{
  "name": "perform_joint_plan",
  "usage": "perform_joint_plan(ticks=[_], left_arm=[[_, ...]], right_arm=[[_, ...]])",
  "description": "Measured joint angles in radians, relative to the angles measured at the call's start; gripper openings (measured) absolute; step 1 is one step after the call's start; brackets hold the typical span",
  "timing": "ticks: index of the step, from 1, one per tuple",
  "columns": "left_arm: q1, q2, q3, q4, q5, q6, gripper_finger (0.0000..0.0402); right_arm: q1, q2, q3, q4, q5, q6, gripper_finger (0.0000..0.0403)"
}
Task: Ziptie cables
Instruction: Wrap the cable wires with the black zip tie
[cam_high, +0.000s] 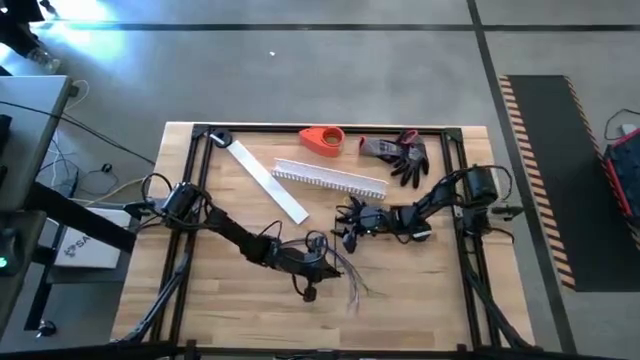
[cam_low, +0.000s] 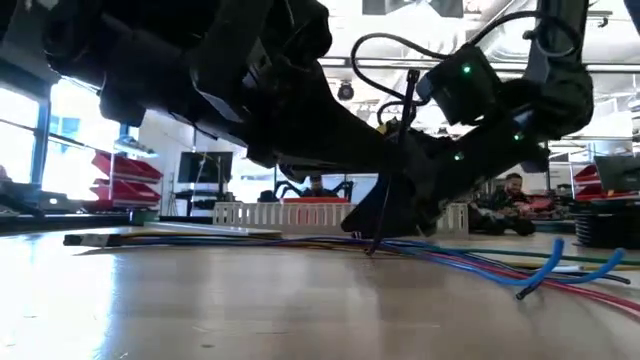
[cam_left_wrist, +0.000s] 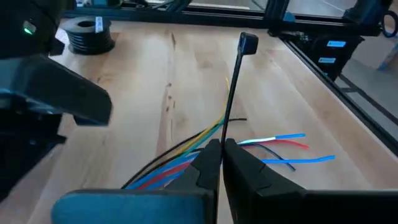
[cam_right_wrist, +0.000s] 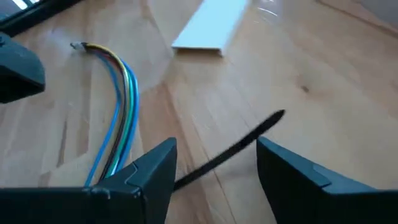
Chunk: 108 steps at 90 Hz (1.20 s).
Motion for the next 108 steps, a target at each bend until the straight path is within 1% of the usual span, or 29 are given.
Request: perform_joint_plan(ticks=[10,22,32,39,43,51,56,65,73,80,90,99,108], left_arm=[[0.000,0.000,0.000,0.002,0.019,-0.001,0.0000],[0.000,0.000,0.000,0.001,0.024,-0.003,0.0000],[0.002,0.000,0.000,-0.009,0.012,-0.037,0.0000],[0.004,-0.001,0.000,-0.016,0.006,-0.067,0.0000],[0.006,-0.004,0.000,-0.015,0.002,-0.092,0.0000],[0.013,-0.021,-0.001,-0.024,-0.003,-0.131,0.0000],[0.020,-0.040,-0.022,-0.027,-0.011,-0.149,0.0000],[0.039,-0.080,-0.087,-0.030,-0.022,-0.190,0.0000],[0.066,-0.120,-0.135,0.005,-0.003,-0.221,0.0000],[0.089,-0.139,-0.151,0.017,0.051,-0.236,0.0000],[0.124,-0.140,-0.138,0.004,0.184,-0.237,0.0000],[0.142,-0.140,-0.117,-0.066,0.274,-0.237,0.0000],[0.150,-0.136,-0.107,-0.128,0.325,-0.237,0.0000]], right_arm=[[0.005,0.004,-0.002,0.000,-0.006,0.018,0.0175],[0.035,0.007,-0.002,-0.009,0.056,0.021,0.0134],[0.073,0.009,-0.002,-0.009,0.143,-0.014,0.0079],[0.101,0.003,-0.004,-0.015,0.192,-0.039,0.0025],[0.118,-0.005,-0.005,-0.019,0.213,-0.058,0.0011],[0.157,-0.022,-0.006,-0.030,0.253,-0.097,0.0006],[0.183,-0.035,-0.006,-0.031,0.276,-0.134,0.0002],[0.239,-0.060,-0.006,-0.051,0.381,-0.180,0.0000],[0.283,-0.086,-0.005,-0.084,0.482,-0.214,0.0000],[0.312,-0.095,0.012,-0.096,0.555,-0.267,0.0000],[0.328,-0.095,0.072,-0.118,0.591,-0.391,0.0000],[0.337,-0.095,0.141,-0.191,0.652,-0.522,0.0000],[0.338,-0.095,0.207,-0.282,0.663,-0.644,0.0000]])
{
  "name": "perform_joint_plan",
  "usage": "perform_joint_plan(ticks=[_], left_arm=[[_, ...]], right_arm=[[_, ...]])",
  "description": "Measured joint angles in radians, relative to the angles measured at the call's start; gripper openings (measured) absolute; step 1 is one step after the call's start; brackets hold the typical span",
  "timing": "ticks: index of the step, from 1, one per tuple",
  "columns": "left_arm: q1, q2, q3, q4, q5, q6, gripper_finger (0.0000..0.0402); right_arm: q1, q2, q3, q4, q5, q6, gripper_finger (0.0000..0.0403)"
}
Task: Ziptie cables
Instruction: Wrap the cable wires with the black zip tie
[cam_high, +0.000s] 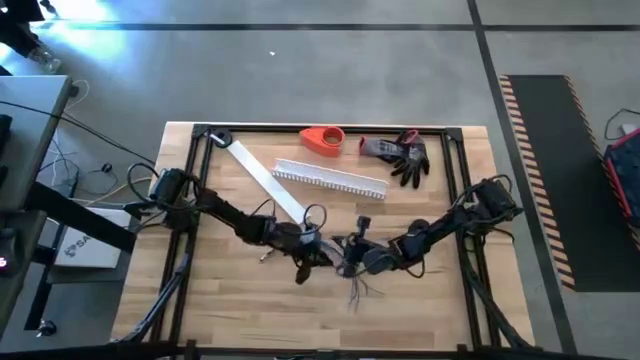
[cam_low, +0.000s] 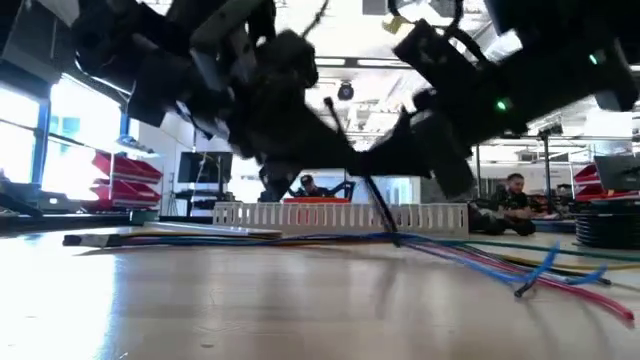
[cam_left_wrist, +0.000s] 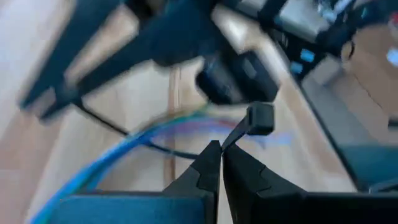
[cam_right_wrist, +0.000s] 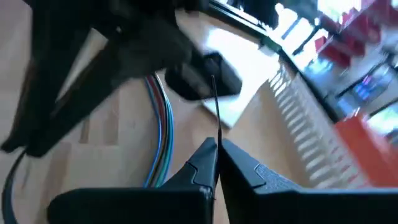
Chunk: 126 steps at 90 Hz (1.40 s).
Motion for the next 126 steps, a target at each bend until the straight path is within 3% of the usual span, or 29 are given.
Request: perform_joint_plan(ticks=[24,50,126], left_arm=[[0.000,-0.001,0.003,-0.004,0.080,0.000,0.0000],[0.001,-0.001,0.003,-0.013,0.149,-0.001,0.0000],[0.001,-0.001,0.003,-0.013,0.182,0.008,0.0000]], right_arm=[[0.031,0.000,0.041,-0.081,0.059,-0.259,0.0000],[0.048,-0.001,0.036,-0.029,-0.062,-0.529,0.0000],[0.023,-0.002,0.036,0.035,-0.151,-0.478,0.0000]])
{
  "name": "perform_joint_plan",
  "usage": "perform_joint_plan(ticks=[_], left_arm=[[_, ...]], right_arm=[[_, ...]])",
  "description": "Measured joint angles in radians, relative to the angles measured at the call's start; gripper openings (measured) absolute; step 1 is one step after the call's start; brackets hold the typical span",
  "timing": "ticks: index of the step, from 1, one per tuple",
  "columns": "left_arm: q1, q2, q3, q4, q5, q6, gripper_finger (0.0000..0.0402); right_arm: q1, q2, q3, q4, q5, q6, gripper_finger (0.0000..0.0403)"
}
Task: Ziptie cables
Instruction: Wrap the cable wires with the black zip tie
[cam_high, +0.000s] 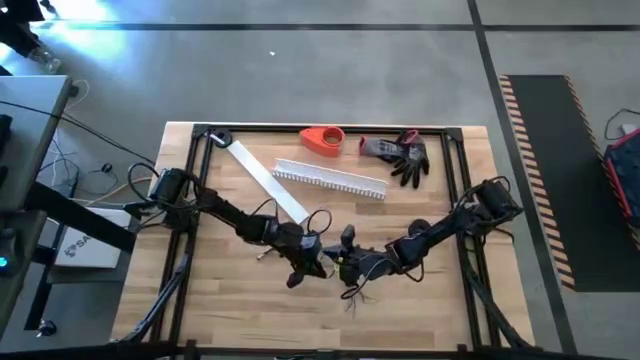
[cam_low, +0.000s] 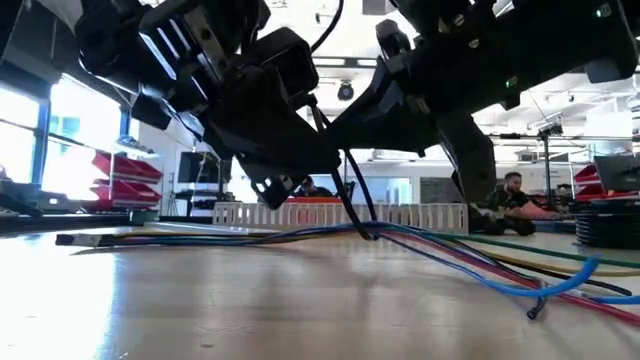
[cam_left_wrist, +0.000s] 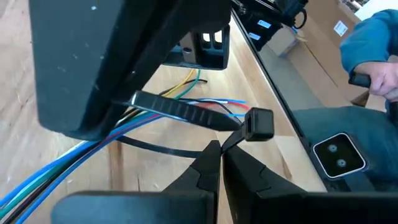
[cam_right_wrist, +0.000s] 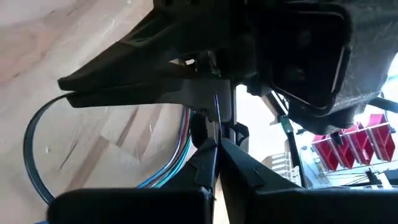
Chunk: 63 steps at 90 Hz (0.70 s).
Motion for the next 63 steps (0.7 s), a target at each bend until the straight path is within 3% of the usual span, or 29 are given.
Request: perform_joint_plan(ticks=[63], left_arm=[[0.000,0.000,0.000,0.000,-0.018,0.001,0.0000]], right_arm=[[0.018,0.000,0.000,0.042,0.000,-0.022,0.0000]])
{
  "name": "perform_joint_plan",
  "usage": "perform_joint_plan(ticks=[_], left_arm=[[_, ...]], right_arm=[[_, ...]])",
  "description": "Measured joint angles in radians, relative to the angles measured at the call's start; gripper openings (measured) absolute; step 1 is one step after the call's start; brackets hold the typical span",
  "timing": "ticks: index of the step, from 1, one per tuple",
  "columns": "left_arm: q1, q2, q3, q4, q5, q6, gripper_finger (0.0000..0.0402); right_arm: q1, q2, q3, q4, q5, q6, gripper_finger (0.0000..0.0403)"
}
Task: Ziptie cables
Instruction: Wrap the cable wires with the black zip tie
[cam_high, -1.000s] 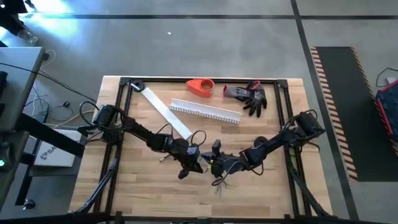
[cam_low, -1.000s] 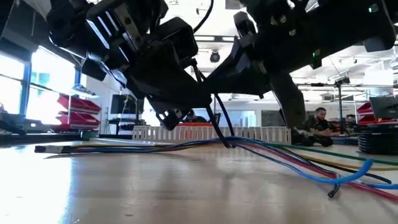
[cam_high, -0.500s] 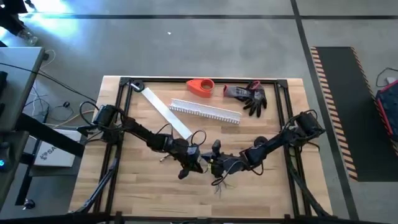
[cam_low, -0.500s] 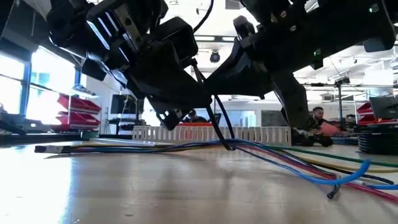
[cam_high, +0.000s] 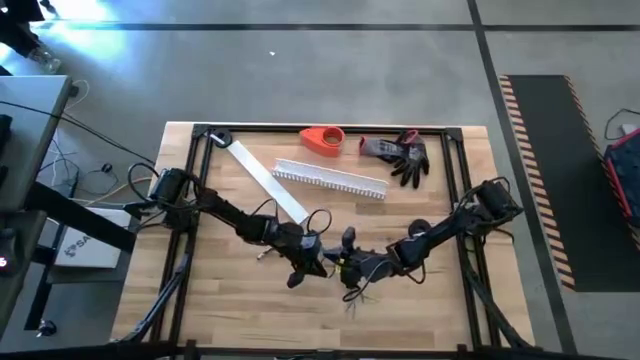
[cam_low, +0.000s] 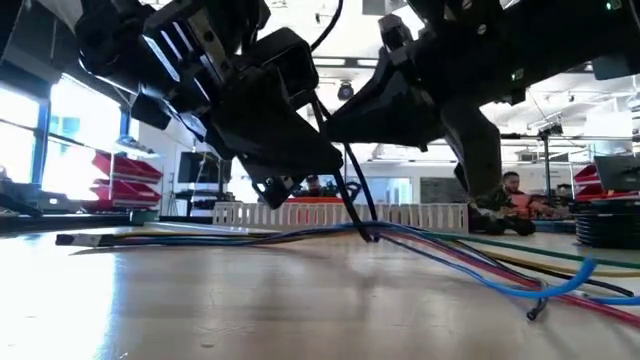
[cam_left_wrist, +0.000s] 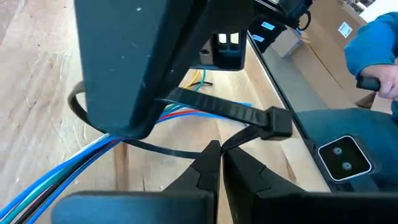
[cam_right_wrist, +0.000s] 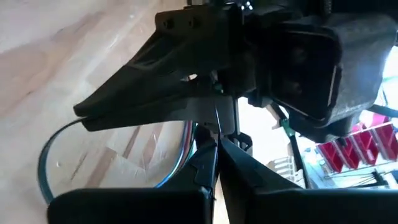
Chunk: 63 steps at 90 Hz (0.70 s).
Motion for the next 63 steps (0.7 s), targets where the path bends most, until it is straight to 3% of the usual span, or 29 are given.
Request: perform_joint_plan(ticks=[18,63], left_arm=[[0.000,0.000,0.000,0.000,0.007,-0.001,0.0000],[0.015,0.001,0.000,0.069,0.190,-0.071,0.0000]], right_arm=[[0.009,0.000,0.000,0.006,-0.002,-0.058,0.0000],[0.011,0.000,0.042,0.006,-0.029,-0.298,0.0000]])
